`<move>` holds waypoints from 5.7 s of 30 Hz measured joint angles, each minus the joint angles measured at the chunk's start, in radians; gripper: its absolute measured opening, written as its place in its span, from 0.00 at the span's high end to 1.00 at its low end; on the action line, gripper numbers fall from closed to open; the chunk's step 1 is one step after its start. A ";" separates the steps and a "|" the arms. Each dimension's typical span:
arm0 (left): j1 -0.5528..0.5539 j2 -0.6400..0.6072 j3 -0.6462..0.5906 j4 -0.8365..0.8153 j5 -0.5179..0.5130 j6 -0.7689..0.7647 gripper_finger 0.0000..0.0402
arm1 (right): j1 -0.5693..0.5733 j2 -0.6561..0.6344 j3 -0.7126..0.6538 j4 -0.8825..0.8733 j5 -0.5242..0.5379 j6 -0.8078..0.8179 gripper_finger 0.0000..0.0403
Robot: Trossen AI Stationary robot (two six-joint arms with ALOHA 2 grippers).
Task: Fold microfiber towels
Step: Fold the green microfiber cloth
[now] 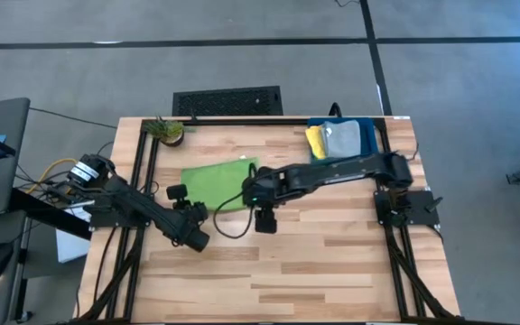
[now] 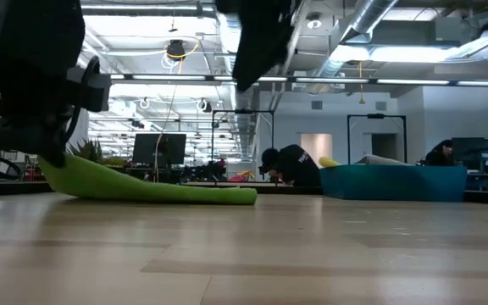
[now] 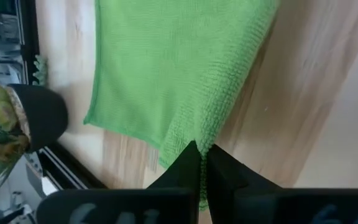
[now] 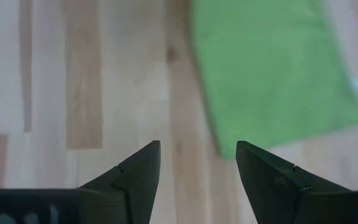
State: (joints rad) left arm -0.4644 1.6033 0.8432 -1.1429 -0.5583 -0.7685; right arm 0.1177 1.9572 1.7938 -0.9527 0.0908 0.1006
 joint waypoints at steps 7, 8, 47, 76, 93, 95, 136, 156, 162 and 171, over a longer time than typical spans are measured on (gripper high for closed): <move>0.000 -0.003 0.001 -0.015 -0.004 -0.003 1.00 | -0.034 0.134 0.000 0.102 -0.068 -0.114 0.42; 0.000 -0.003 0.001 -0.017 -0.008 -0.003 1.00 | -0.040 0.146 0.000 0.100 -0.069 -0.135 0.42; 0.078 -0.110 0.065 -0.023 -0.203 0.247 1.00 | -0.227 0.357 0.002 0.210 -0.239 -0.126 0.42; 0.197 -0.107 0.094 0.401 -0.240 0.770 1.00 | -0.200 0.222 -0.002 0.166 -0.105 -0.043 0.42; 0.219 -0.107 0.131 0.553 -0.232 1.034 1.00 | -0.053 -0.141 0.000 -0.027 0.223 0.189 0.42; 0.237 -0.107 0.151 0.570 -0.223 1.077 1.00 | -0.031 -0.165 -0.001 -0.034 0.231 0.207 0.42; 0.524 0.097 0.357 0.898 0.158 1.587 1.00 | 0.043 -0.183 0.000 -0.187 0.233 0.341 0.42; 0.449 0.081 0.521 0.436 0.095 1.283 1.00 | 0.104 -0.203 -0.002 -0.420 0.309 0.362 0.42; 0.353 0.059 0.520 0.316 0.047 1.142 1.00 | 0.104 -0.208 -0.079 -0.357 0.305 0.265 0.42; 0.178 0.047 0.520 0.167 0.038 0.832 1.00 | 0.105 -0.208 -0.203 -0.266 0.292 0.239 0.42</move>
State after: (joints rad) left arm -0.2868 1.6505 1.3632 -0.9757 -0.5201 0.0636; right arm 0.2222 1.7496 1.5911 -1.2182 0.3828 0.3398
